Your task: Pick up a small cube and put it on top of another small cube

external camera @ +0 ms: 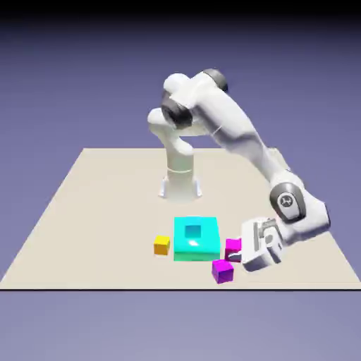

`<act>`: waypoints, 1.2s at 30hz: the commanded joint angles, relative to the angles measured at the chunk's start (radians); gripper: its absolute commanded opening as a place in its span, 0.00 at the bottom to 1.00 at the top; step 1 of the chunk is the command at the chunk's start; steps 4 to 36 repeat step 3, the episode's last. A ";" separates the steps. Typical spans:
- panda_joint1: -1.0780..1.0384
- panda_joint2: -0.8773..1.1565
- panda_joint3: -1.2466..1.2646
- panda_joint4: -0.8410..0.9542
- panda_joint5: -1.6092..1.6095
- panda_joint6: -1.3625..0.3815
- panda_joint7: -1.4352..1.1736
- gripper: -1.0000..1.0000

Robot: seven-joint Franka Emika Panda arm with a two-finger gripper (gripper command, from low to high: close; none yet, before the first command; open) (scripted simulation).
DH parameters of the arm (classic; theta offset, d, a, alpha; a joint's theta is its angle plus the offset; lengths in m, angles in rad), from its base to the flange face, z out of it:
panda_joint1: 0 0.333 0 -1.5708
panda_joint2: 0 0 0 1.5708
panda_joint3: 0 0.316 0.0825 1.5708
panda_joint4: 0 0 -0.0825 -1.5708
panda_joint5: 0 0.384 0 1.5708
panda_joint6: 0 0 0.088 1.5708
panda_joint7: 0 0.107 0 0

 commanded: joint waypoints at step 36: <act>0.048 -0.018 0.030 0.072 0.043 -0.077 -0.031 1.00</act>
